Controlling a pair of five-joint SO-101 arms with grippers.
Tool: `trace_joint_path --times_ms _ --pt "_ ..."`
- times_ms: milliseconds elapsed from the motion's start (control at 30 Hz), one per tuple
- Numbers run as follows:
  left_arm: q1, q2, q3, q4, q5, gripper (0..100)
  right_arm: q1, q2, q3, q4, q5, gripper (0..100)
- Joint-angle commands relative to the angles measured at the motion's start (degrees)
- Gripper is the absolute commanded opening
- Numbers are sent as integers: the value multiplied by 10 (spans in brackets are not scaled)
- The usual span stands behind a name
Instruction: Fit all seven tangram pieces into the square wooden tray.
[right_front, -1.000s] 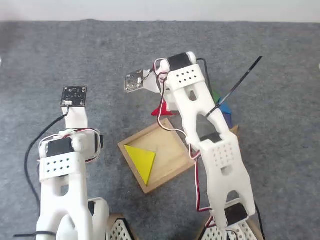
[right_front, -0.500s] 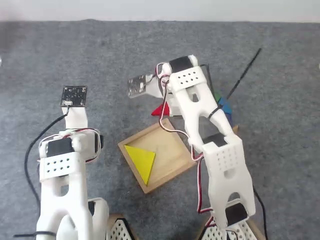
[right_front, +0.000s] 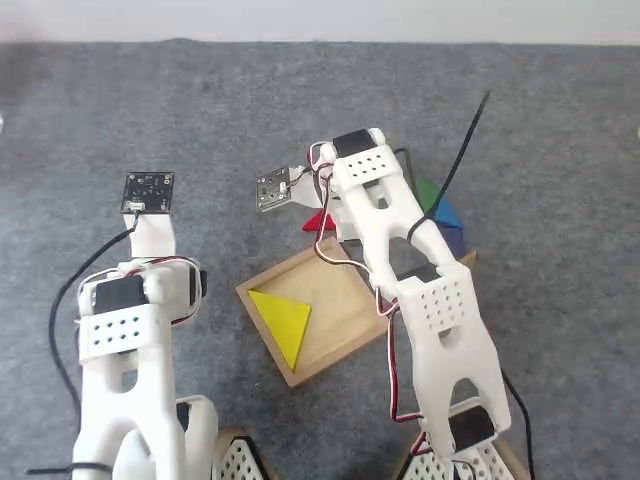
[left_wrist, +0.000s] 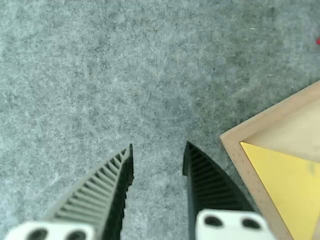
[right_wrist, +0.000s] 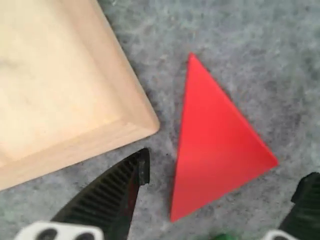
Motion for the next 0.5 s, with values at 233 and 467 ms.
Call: trace_joint_path --times_ms 233,467 --pt "3 -17 -3 -6 4 166 -9 24 -4 -32 21 390" --pt "2 -17 -3 -6 4 166 -7 32 -4 -31 23 385"
